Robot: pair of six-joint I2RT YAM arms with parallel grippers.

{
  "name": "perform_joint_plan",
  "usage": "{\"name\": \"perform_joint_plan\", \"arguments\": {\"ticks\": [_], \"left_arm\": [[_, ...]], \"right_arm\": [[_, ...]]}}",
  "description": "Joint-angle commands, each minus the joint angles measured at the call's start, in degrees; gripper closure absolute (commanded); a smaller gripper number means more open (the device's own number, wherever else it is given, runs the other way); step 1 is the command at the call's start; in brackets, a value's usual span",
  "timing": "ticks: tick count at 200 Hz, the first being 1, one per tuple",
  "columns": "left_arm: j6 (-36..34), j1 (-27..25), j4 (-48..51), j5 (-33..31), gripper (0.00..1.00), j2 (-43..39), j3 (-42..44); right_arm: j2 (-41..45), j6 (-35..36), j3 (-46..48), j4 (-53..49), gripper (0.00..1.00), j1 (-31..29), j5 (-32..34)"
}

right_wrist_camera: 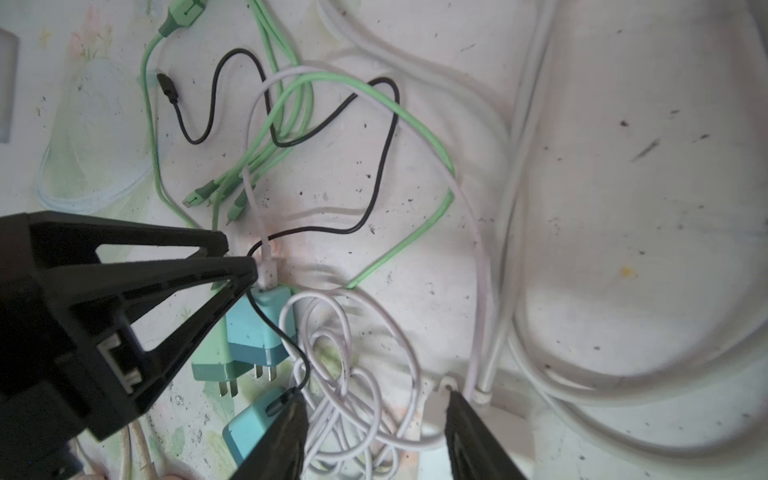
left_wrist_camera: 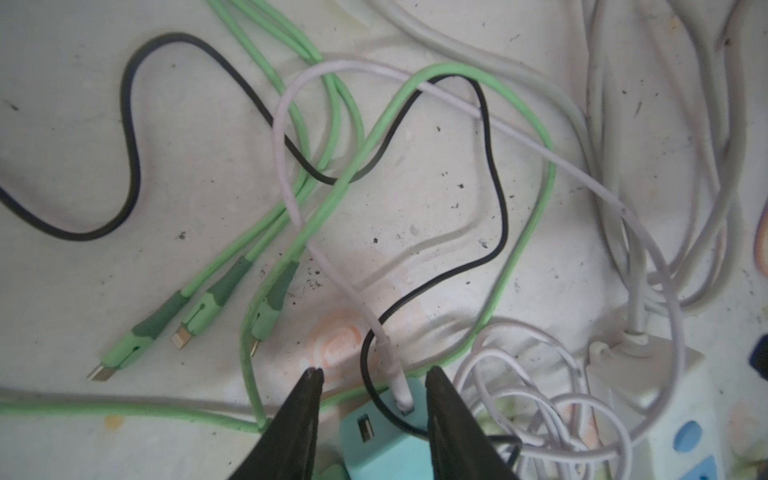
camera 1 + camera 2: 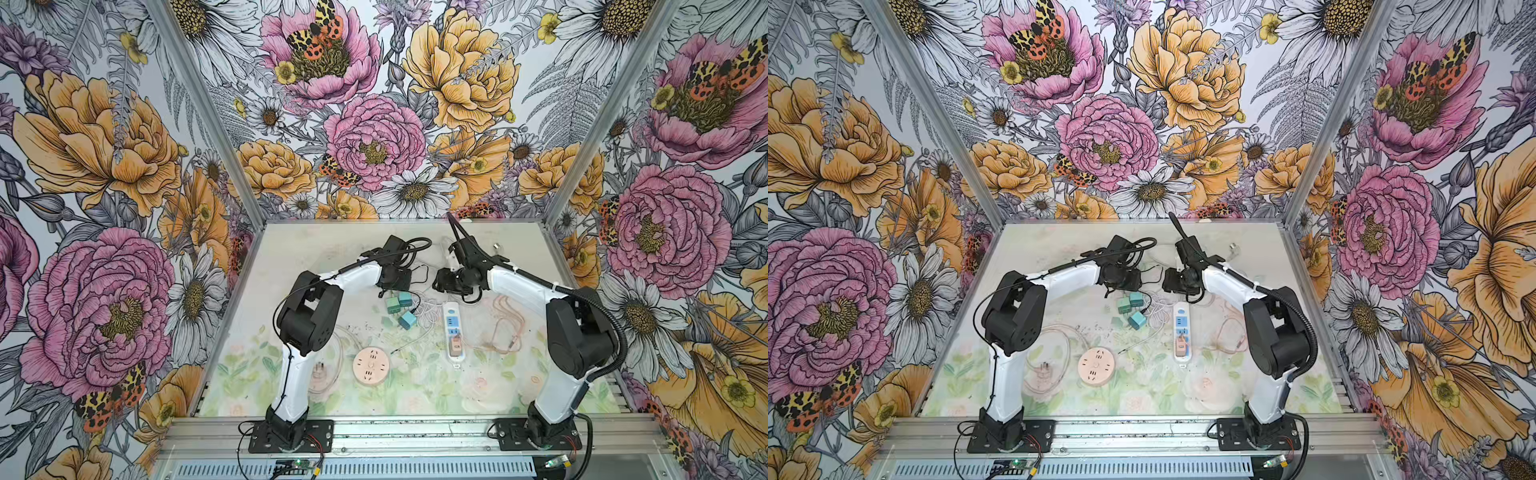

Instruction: Insert the plug

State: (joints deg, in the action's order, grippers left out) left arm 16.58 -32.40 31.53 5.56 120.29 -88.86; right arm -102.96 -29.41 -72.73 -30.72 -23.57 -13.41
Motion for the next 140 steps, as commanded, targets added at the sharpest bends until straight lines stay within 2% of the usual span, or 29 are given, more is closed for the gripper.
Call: {"name": "perform_joint_plan", "arguments": {"ticks": [1,93,140], "left_arm": [[1.3,0.6,-1.8,0.9,0.57,-2.7,2.0],[1.6,4.9,-2.2,0.4,0.58,-13.9,10.6],[1.6,5.9,-2.4,0.6,0.58,-15.4,12.4]], "right_arm": [[-2.1,2.1,-2.7,1.5,0.45,-1.8,-0.7],[-8.1,5.4,-7.4,1.5,0.48,-6.6,0.0],[-9.8,5.6,-8.0,1.7,0.48,-7.7,2.3]]}}
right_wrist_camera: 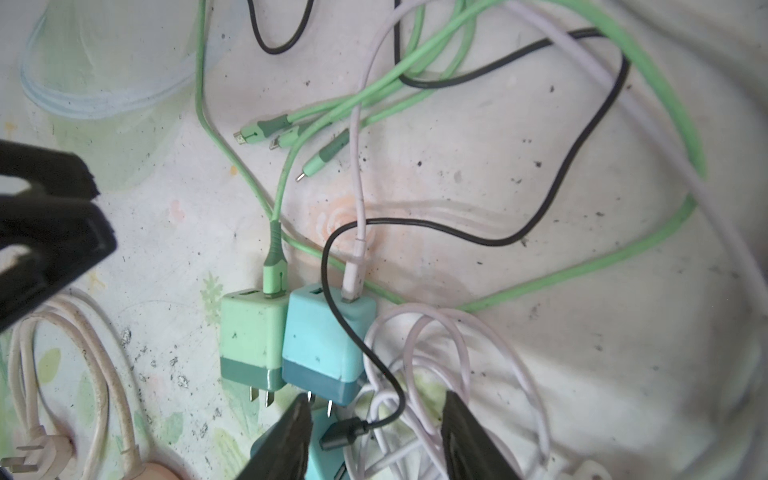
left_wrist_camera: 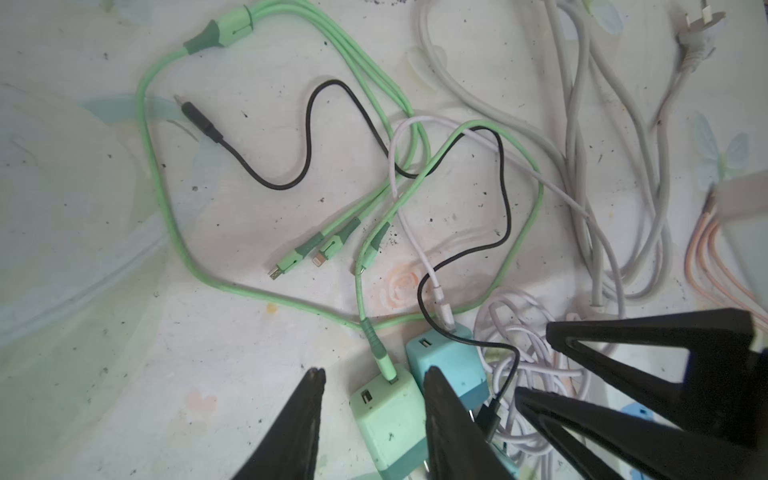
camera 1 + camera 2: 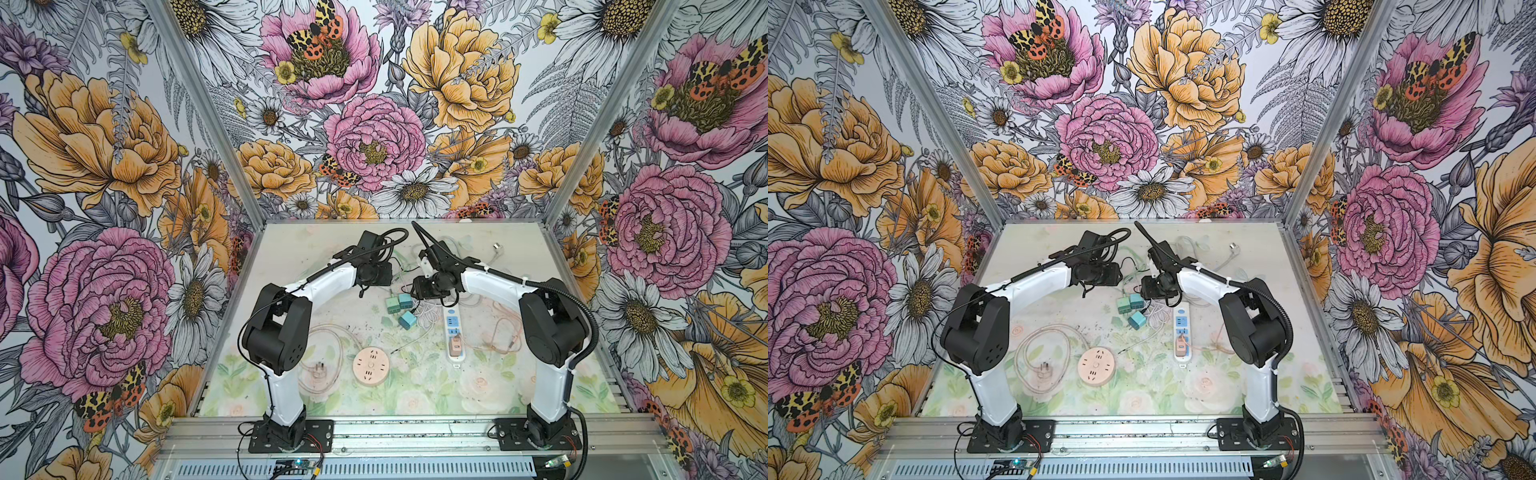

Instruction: Insert the plug

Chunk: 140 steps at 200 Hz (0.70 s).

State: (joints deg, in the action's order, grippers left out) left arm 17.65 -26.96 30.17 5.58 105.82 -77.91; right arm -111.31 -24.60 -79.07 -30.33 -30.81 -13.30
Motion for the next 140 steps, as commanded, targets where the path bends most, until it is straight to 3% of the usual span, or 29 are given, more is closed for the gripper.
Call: {"name": "perform_joint_plan", "arguments": {"ticks": [1,62,140], "left_arm": [[0.5,0.4,-1.1,0.6,0.58,-0.9,1.5],[0.5,0.6,-1.3,0.7,0.58,-3.7,2.4],[0.6,1.2,-1.3,1.2,0.58,-4.0,2.7]], "right_arm": [[-1.5,0.8,-1.6,1.3,0.48,-0.5,2.3],[-4.0,2.3,-3.5,1.3,0.49,-1.4,3.4],[-5.5,2.8,-4.8,1.3,0.65,-2.6,5.2]]}}
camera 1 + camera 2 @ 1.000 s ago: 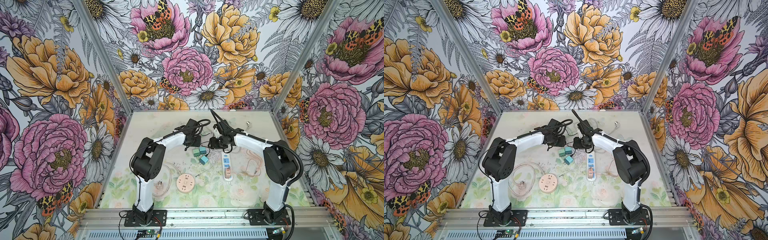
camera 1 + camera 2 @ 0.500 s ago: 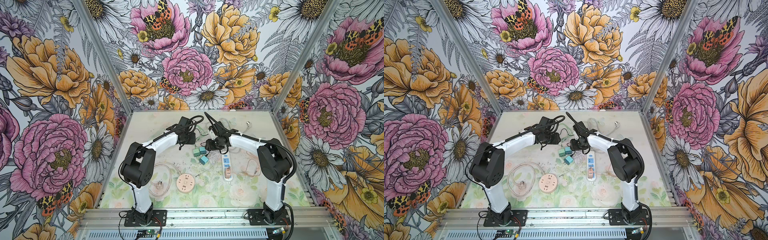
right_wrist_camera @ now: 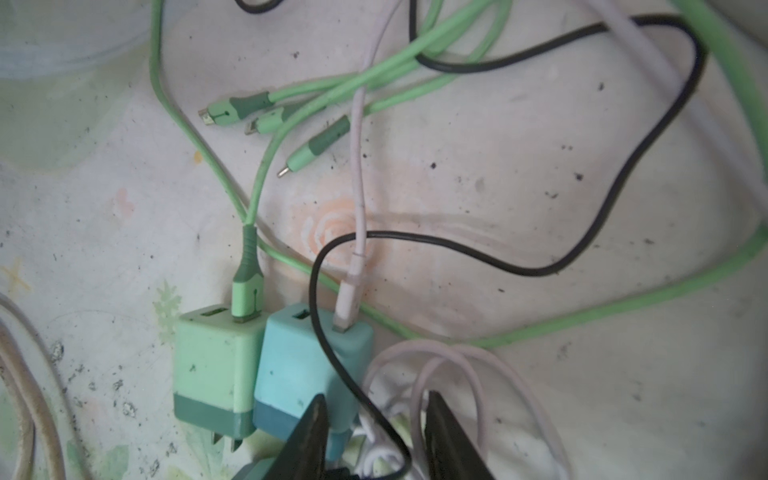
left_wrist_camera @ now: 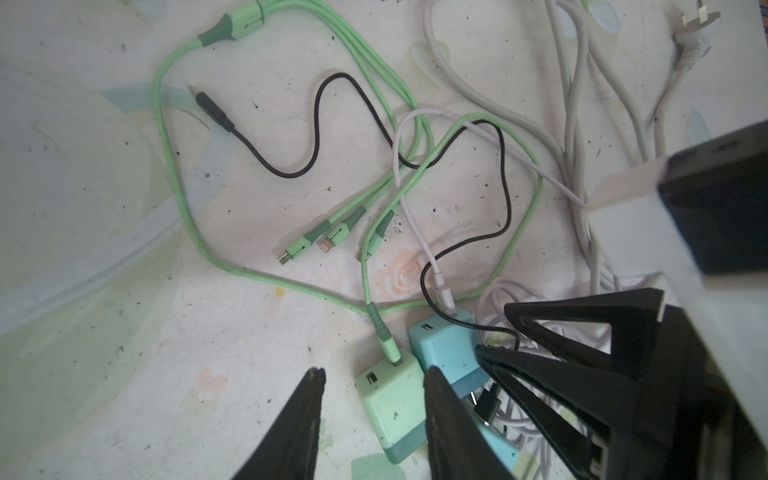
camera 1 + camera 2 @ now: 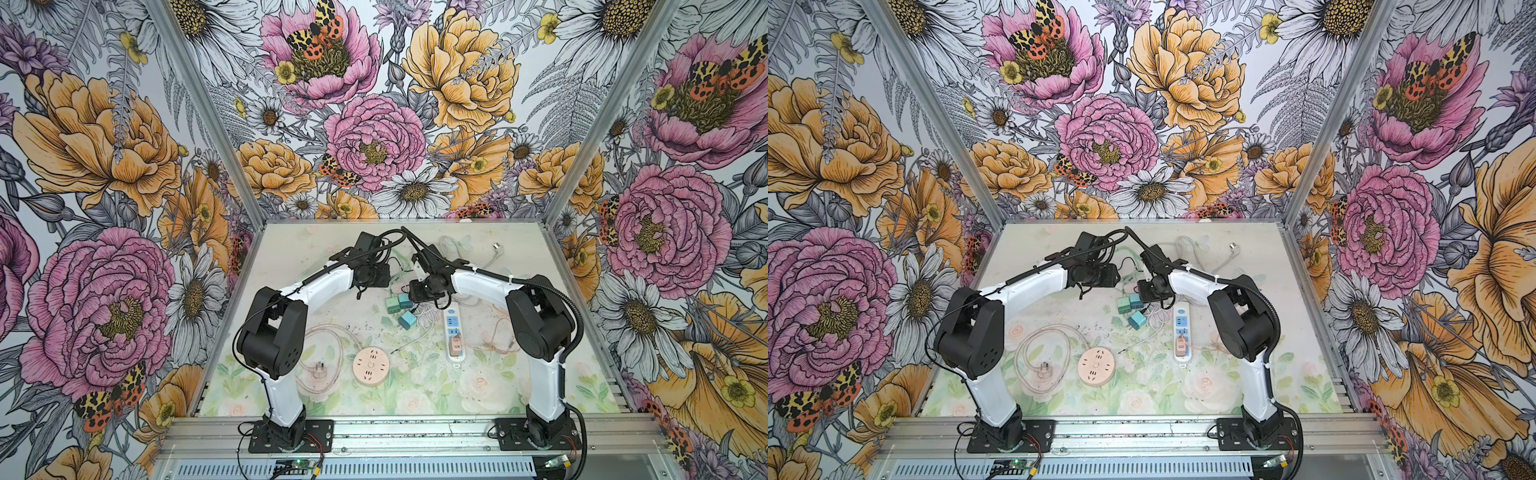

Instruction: Insert the plug

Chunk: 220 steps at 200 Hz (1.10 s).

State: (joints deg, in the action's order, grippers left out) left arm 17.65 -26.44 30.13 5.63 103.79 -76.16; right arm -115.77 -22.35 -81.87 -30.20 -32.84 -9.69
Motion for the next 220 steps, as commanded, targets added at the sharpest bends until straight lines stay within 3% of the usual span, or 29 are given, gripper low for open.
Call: {"name": "perform_joint_plan", "arguments": {"ticks": [1,69,101,220], "left_arm": [[0.6,0.7,-1.3,1.2,0.58,-2.0,0.9],[0.5,0.8,-1.2,1.3,0.58,-2.6,1.4],[0.5,1.0,-1.3,1.4,0.58,-2.8,1.6],[-6.1,0.3,-1.3,7.4,0.53,-9.4,9.7]], "right_arm": [[-1.1,0.4,-2.0,1.2,0.65,-0.5,1.6],[-1.1,0.1,-2.0,1.2,0.82,-0.8,2.2],[-0.6,-0.4,-1.9,1.1,1.00,-0.7,2.0],[7.8,-2.5,0.8,0.7,1.00,-0.6,0.6]]}}
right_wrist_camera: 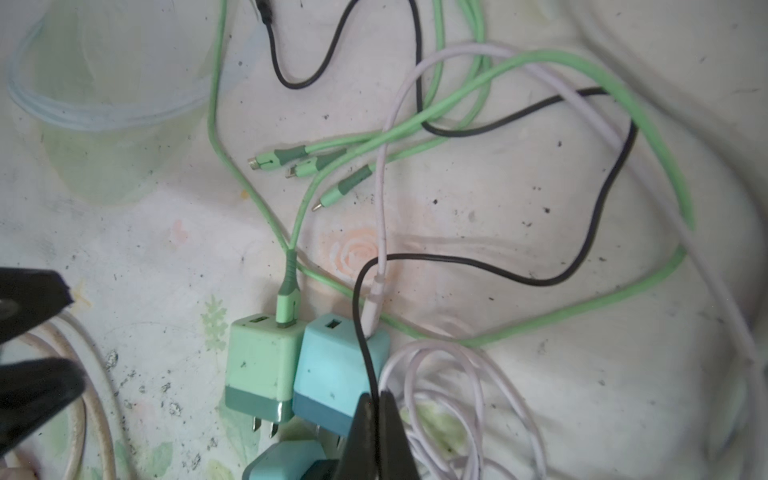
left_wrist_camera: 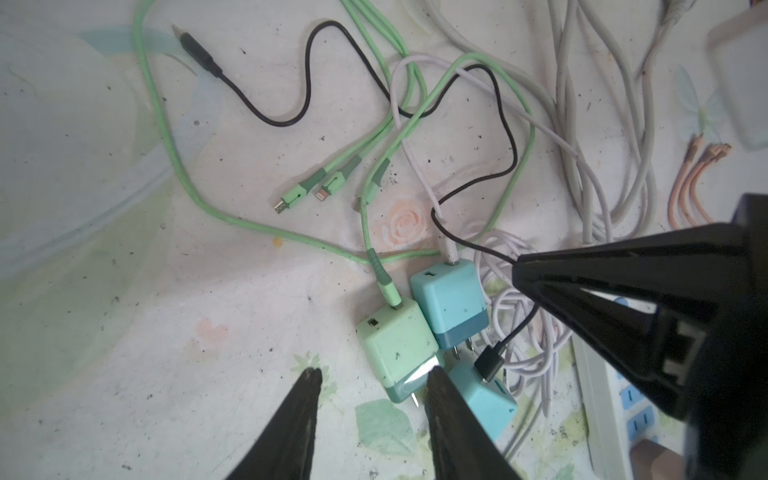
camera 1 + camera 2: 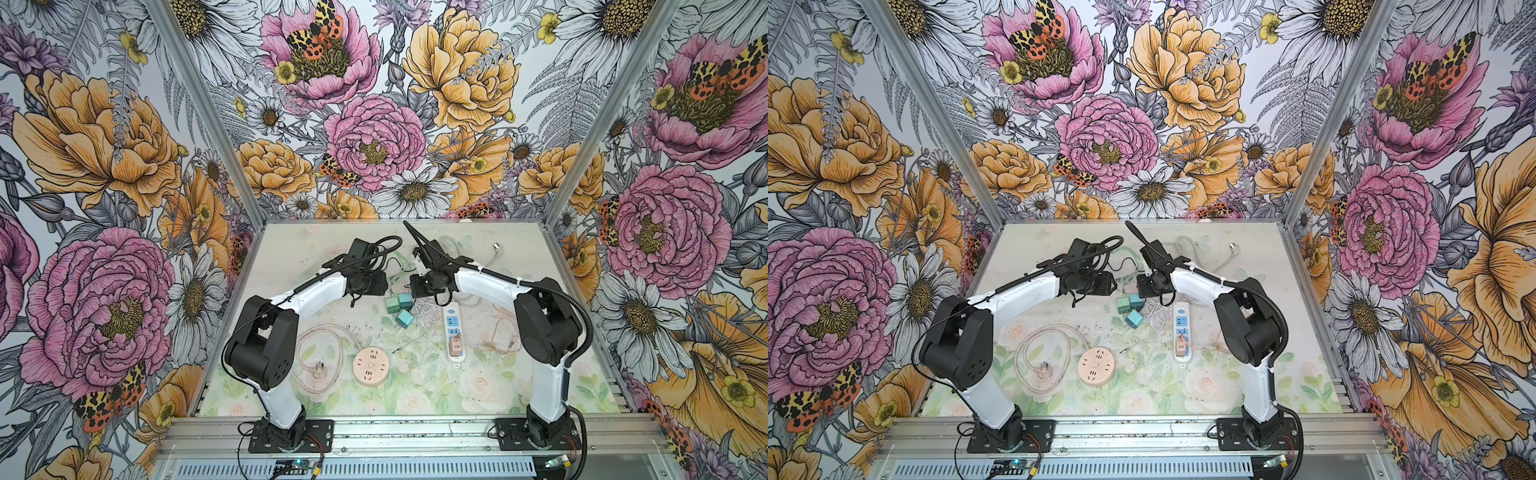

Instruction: Insert the plug

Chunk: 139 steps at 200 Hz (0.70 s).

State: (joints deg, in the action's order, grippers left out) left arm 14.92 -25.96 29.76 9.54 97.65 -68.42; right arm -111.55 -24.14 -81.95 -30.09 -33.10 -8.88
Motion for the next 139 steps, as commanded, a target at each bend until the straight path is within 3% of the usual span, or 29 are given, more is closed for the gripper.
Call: {"name": "perform_joint_plan", "arguments": {"ticks": [1,37,75,139], "left_arm": [[-3.5,-0.2,-0.9,3.6,0.53,-3.3,2.0],[-7.3,-3.9,-2.9,5.8,0.50,-6.0,5.1],[-11.9,-10.3,-9.2,4.1,0.49,-6.7,8.0],[-15.1,-11.3,-16.1,4.1,0.42,-4.6,11.3]], "right_arm": [[3.7,-0.7,0.9,0.6,1.00,-0.3,-0.2],[3.9,-0.7,0.9,0.5,1.00,-0.2,0.0],[5.0,-0.6,2.0,0.5,1.00,-0.1,1.1],[5.5,-0.7,3.5,0.4,1.00,0.3,1.0]]}}
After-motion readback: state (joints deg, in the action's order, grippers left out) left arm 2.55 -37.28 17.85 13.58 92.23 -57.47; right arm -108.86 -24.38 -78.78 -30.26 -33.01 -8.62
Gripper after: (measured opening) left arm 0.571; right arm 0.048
